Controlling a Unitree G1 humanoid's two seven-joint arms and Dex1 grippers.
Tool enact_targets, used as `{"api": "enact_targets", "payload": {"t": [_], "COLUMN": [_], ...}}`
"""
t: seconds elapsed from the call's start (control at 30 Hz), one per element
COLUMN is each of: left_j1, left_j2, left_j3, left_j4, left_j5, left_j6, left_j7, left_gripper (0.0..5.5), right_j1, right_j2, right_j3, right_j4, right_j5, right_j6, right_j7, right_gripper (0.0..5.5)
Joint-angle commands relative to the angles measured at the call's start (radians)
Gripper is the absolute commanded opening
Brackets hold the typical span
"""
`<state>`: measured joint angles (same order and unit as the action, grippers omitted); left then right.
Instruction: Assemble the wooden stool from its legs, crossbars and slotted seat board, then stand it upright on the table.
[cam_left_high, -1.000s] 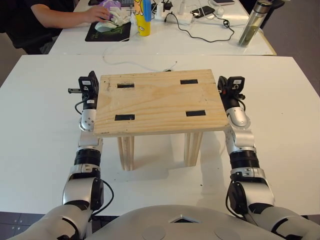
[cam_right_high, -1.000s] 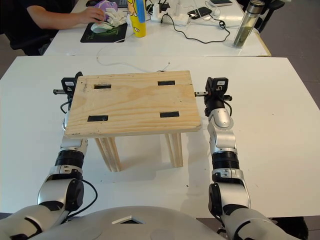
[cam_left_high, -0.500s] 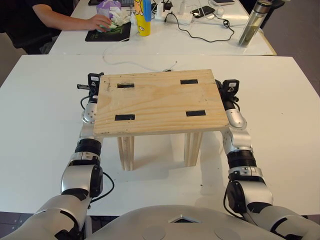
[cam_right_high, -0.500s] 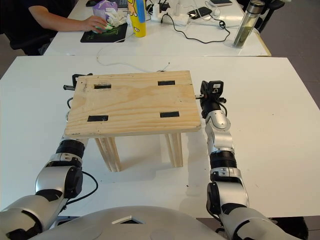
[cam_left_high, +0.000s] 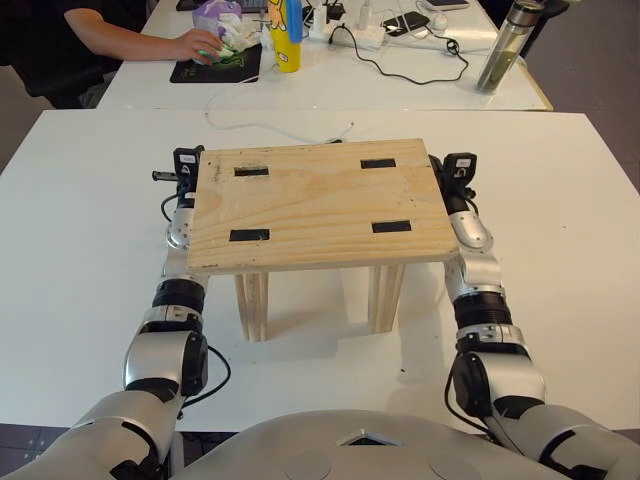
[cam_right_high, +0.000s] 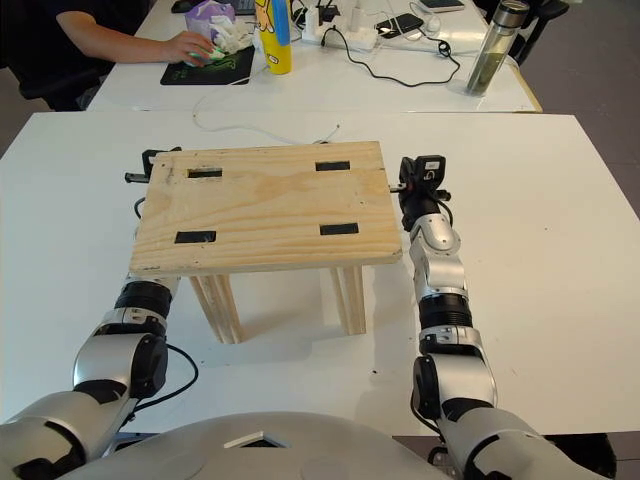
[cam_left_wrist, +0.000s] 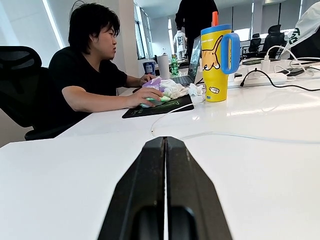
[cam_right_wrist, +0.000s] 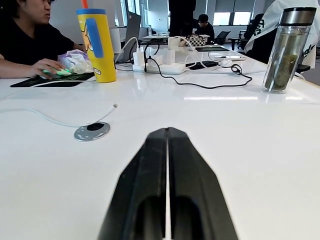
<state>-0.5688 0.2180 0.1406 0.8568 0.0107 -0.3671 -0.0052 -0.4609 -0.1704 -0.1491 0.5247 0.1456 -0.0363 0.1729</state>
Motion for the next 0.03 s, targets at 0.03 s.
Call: {"api": "enact_targets", "payload": {"t": [0.03], "left_j1": [-0.020], "left_j2": [-0.009], "left_j3": [-0.004], "left_j4": [0.002], "left_j5": [-0.008], "left_j6": [0.002], "left_j7": [-0.010], "left_gripper": [0.03], "right_j1": [-0.021], "right_j2": [0.017], "right_j3": [-0.002], "right_j4": [0.012], "right_j5": [0.015], "right_j6": [0.013], "right_j7": [0.007], "right_gripper": [0.00]}}
